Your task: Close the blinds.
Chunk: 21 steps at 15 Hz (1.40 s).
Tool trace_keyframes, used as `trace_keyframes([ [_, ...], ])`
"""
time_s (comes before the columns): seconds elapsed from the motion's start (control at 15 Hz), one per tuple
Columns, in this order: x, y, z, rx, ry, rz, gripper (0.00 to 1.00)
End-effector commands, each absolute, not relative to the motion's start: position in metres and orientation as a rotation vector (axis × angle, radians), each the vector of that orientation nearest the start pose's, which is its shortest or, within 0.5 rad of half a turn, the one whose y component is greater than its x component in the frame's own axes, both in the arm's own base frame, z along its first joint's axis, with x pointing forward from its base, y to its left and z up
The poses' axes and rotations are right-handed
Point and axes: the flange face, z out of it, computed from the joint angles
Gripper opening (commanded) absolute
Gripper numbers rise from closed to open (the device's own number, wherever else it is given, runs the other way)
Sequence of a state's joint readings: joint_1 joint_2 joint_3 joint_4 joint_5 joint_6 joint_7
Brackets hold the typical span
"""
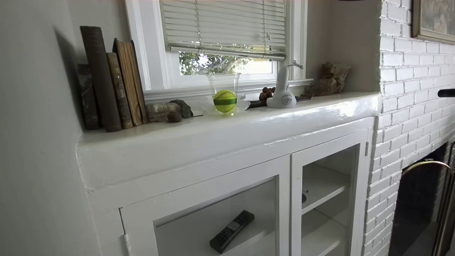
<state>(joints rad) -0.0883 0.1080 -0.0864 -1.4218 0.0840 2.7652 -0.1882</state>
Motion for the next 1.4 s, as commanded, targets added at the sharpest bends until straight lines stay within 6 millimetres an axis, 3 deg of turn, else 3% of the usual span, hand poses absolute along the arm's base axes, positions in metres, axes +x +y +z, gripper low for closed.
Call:
trace_keyframes([
  [0.0, 0.624, -0.082, 0.785, -2.644, -0.057, -1.855, 0.00],
  [0.33, 0.628, -0.054, 0.781, -2.602, -0.164, -1.805, 0.00],
  [0.87, 0.626, -0.036, 0.776, -2.563, -0.271, -1.737, 0.00],
  [1.07, 0.627, -0.043, 0.780, -2.570, -0.257, -1.754, 0.00],
  [1.33, 0.621, -0.060, 0.801, -2.539, -0.197, -1.861, 0.00],
])
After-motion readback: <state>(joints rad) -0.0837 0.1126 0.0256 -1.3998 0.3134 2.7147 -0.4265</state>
